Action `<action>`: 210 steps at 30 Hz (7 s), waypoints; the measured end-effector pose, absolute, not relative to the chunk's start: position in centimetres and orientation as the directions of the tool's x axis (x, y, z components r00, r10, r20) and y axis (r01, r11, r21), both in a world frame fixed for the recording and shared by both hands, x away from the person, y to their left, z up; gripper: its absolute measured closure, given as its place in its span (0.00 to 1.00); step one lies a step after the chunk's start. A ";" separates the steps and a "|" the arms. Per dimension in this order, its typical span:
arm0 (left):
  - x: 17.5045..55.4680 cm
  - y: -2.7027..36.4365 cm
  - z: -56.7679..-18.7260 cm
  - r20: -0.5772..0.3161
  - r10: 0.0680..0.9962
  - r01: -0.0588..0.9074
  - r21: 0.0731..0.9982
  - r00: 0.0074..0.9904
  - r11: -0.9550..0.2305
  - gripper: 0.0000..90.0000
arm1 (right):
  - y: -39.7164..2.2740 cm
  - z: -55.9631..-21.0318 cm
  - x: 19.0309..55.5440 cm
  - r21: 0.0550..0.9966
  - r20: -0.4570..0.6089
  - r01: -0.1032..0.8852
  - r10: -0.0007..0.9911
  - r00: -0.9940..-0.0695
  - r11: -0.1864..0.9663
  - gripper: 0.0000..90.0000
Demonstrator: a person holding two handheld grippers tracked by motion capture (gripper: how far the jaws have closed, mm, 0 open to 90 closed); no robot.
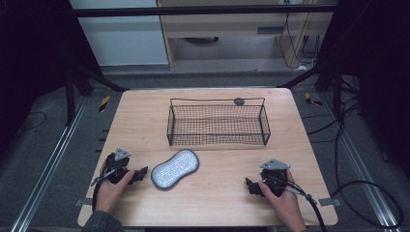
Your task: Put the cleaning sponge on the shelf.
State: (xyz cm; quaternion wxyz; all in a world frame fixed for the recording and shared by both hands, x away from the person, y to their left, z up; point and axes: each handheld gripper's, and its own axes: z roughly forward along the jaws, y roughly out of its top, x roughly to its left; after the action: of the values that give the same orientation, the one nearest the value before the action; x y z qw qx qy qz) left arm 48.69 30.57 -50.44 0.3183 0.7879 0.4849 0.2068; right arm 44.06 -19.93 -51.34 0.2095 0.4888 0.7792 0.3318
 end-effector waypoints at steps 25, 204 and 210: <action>49.5 20.9 -43.9 0.076 0.698 0.559 0.541 0.712 -0.629 0.03 | -20.0 -51.3 44.1 0.721 -0.007 0.621 0.899 -0.439 0.309 0.01; 61.9 7.6 -37.1 0.529 0.243 0.084 0.307 0.813 -0.948 0.11 | -19.8 -51.3 44.1 0.720 -0.006 0.616 0.890 -0.456 0.320 0.00; 62.2 7.8 -37.6 0.516 0.248 0.095 0.305 0.820 -0.948 0.11 | -19.8 -51.4 44.2 0.721 -0.010 0.613 0.890 -0.457 0.323 0.00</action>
State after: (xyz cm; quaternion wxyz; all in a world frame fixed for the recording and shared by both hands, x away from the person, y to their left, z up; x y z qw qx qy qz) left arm 62.24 7.81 -37.61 0.1341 0.9444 0.0907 0.2861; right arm 44.15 -19.81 -51.37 0.2080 0.4779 0.7862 0.3320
